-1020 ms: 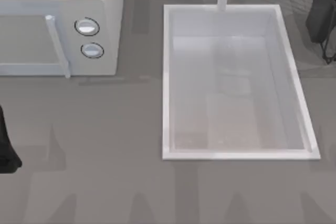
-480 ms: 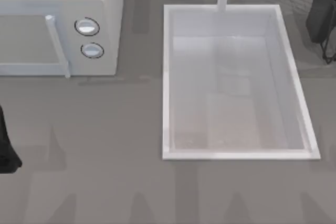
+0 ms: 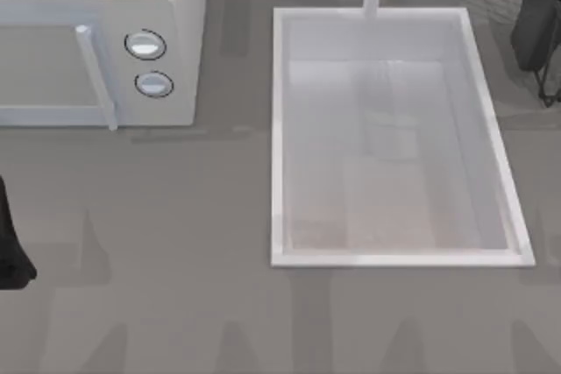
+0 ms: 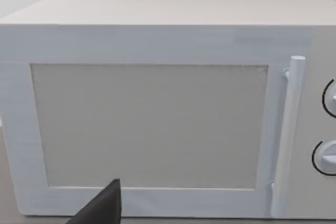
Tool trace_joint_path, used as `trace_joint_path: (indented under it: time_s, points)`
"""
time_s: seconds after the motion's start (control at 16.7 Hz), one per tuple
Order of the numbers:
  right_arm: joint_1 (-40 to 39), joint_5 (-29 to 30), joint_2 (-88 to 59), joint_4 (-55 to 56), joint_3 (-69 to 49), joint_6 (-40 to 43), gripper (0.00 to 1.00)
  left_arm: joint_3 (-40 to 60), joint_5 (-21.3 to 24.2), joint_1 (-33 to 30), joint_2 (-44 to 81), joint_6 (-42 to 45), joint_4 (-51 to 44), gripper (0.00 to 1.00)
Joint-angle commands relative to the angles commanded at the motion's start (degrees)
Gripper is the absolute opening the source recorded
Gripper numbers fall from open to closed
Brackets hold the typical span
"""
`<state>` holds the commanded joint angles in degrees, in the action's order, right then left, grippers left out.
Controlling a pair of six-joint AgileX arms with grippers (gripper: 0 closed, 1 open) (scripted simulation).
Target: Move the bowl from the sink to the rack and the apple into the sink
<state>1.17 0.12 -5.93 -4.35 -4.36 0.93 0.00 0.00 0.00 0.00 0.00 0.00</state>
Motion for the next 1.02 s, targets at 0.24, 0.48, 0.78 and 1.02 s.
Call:
trace_joint_path:
  time_s: [0.24, 0.48, 0.78, 1.02]
  points:
    - [2.4, 0.1, -15.0, -9.6, -9.9, 2.2, 1.0, 0.0, 0.0, 0.0, 0.0, 0.0, 0.0, 1.0]
    - [5.2, -0.1, -33.3, -21.5, -22.8, 5.0, 1.0, 0.0, 0.0, 0.0, 0.0, 0.0, 0.0, 1.0]
    - [8.9, -0.3, -56.6, -36.9, -39.0, 8.5, 1.0, 0.0, 0.0, 0.0, 0.0, 0.0, 0.0, 1.0]
    - [11.4, -0.1, -72.5, -47.4, -49.9, 11.1, 1.0, 0.0, 0.0, 0.0, 0.0, 0.0, 0.0, 1.0]
